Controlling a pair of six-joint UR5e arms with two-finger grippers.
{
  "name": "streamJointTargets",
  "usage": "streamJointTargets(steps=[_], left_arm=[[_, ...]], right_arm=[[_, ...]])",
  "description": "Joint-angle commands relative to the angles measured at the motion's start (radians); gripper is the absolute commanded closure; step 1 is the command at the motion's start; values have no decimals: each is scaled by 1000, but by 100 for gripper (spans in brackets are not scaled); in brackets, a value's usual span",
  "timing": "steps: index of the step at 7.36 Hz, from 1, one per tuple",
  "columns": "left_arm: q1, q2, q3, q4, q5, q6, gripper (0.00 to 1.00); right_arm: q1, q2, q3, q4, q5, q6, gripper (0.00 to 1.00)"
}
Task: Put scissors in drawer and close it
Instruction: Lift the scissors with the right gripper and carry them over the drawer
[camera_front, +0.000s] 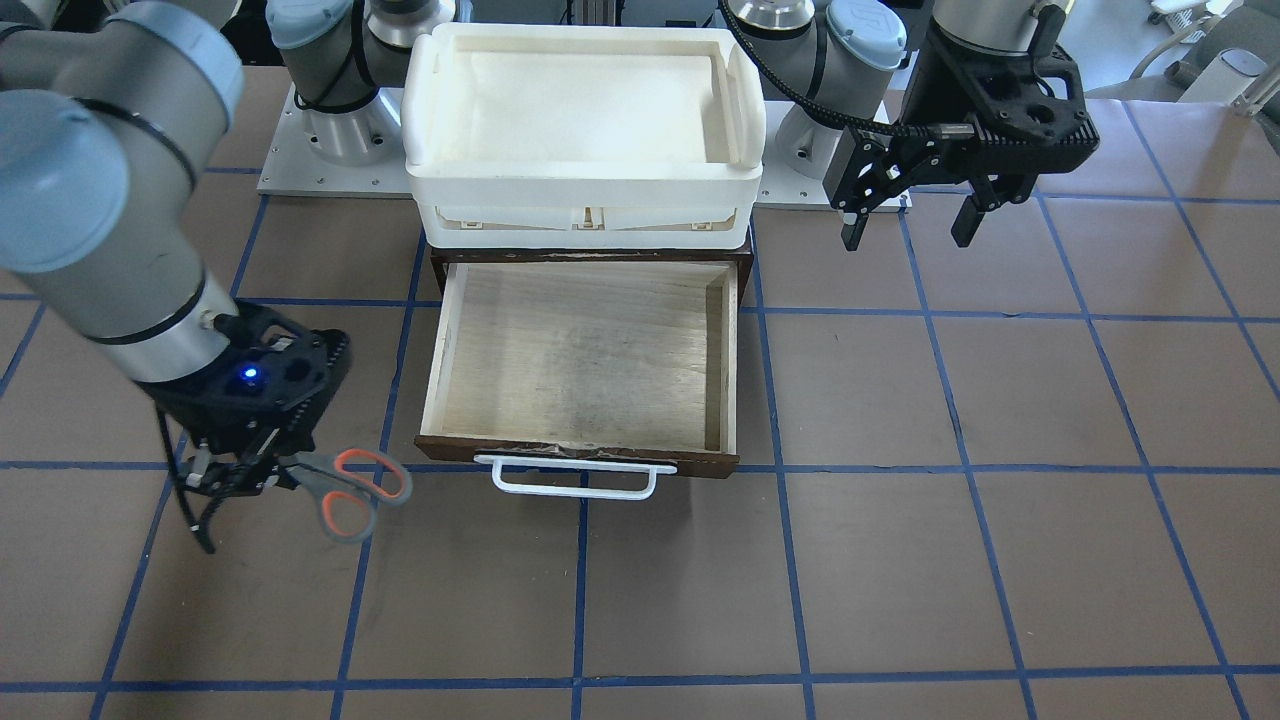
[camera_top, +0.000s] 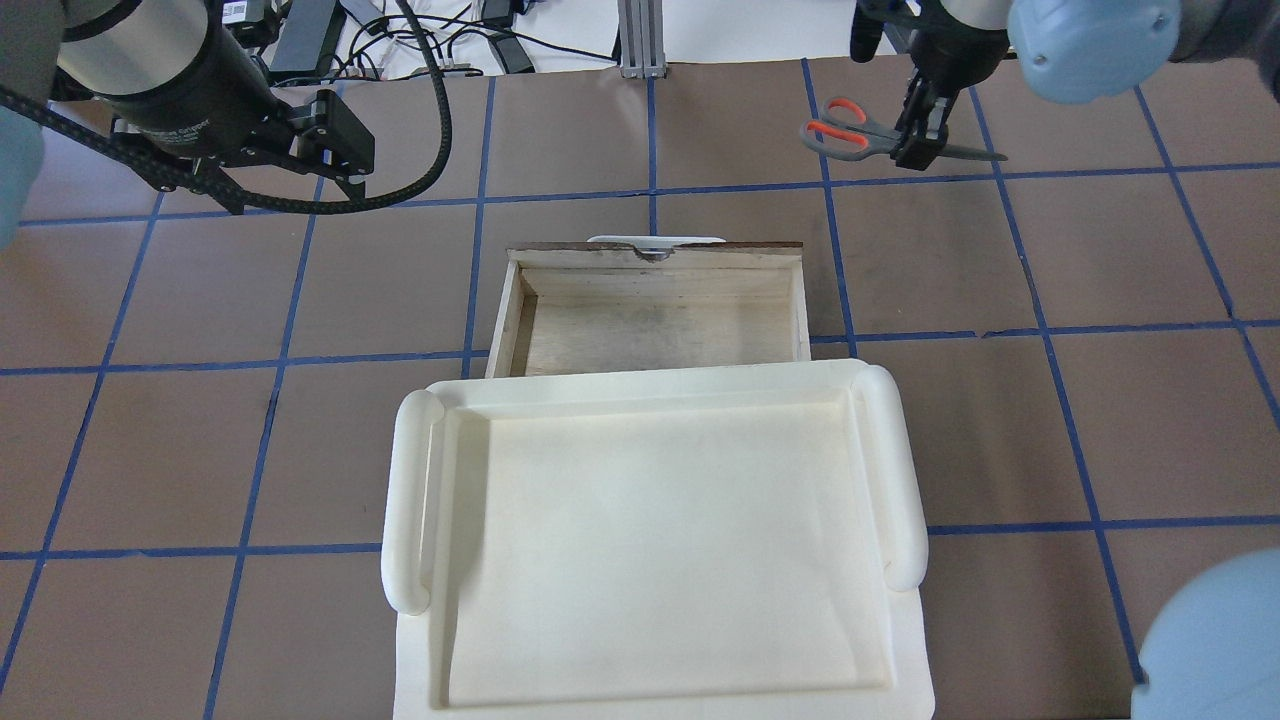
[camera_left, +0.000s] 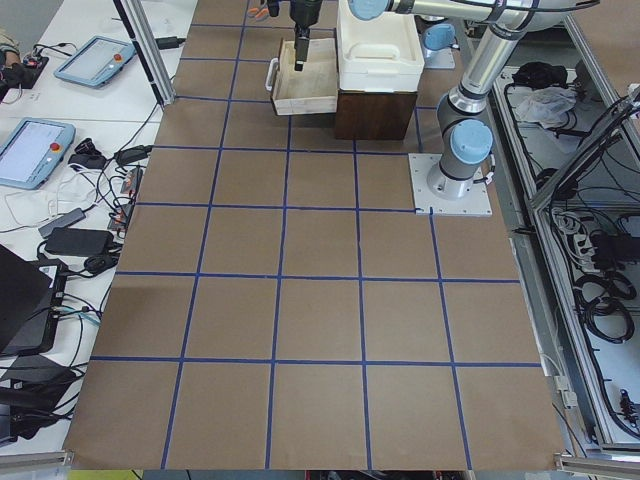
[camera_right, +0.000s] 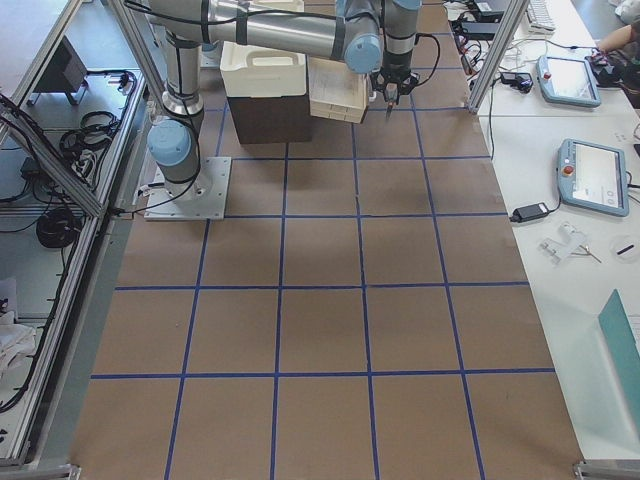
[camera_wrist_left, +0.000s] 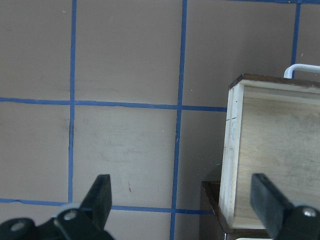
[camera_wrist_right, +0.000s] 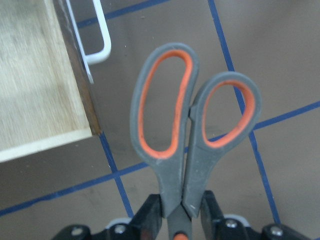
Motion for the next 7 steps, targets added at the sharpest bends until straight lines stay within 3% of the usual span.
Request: streamJointTargets(steps=[1, 2, 7], left_arm=[[1, 1, 1, 0, -1, 0, 0], [1, 1, 1, 0, 1, 0, 0], [1, 1, -1, 0, 1, 0, 0]], right_arm=[[151, -3, 2, 2, -2, 182, 100], [214, 5, 4, -9, -2, 178, 100], [304, 40, 34, -29, 12, 58, 100]])
